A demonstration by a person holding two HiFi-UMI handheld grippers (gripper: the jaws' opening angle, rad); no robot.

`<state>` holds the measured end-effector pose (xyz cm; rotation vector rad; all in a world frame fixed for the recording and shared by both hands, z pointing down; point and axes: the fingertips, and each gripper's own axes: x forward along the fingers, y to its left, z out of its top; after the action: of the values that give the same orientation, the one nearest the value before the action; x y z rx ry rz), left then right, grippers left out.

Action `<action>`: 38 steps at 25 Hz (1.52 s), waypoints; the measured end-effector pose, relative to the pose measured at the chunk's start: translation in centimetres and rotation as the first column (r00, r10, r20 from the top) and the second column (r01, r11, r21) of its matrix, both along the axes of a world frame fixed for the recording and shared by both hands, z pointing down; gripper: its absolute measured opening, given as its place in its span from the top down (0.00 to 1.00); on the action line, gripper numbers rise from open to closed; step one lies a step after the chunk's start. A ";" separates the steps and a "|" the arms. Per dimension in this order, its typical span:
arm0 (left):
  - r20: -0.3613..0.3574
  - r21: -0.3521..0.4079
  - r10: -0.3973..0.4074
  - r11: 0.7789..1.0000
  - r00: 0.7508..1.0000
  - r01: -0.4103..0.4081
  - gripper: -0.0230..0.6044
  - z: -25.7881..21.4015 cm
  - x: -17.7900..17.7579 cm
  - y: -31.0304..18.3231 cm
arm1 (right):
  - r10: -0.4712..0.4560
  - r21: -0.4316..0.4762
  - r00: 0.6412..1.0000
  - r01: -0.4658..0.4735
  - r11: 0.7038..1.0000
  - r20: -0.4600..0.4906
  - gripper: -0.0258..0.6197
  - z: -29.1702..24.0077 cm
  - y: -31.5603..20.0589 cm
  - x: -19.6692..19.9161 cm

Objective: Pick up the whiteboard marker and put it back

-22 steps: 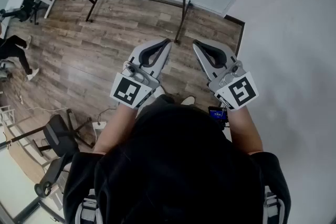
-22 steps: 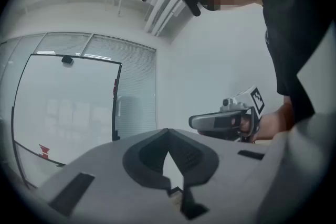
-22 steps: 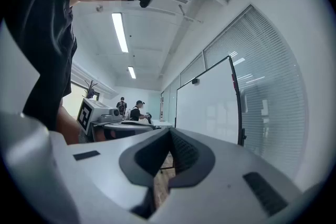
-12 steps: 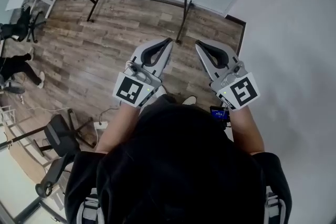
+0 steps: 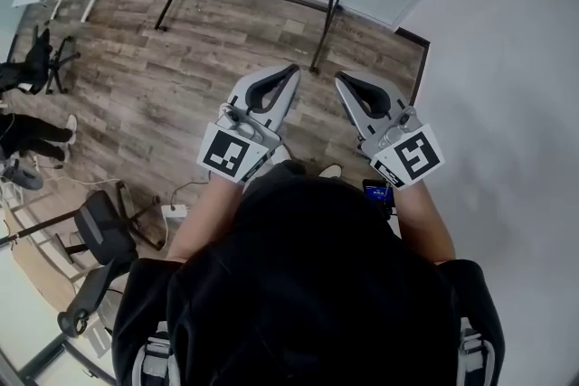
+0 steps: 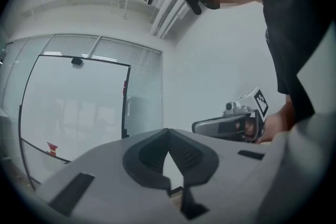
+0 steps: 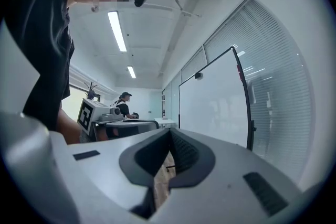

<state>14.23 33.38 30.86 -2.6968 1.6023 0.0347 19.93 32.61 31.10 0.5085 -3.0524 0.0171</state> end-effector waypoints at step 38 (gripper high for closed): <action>-0.032 -0.020 -0.058 0.998 0.998 0.057 0.96 2.3 -17.7 -7.0 | -0.054 -0.042 0.998 0.055 0.998 0.013 0.97 1.9 -7.9 -17.0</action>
<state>-3.44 26.42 33.18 -2.6760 1.6962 0.0639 2.90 24.70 33.03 0.4238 -3.0689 0.0821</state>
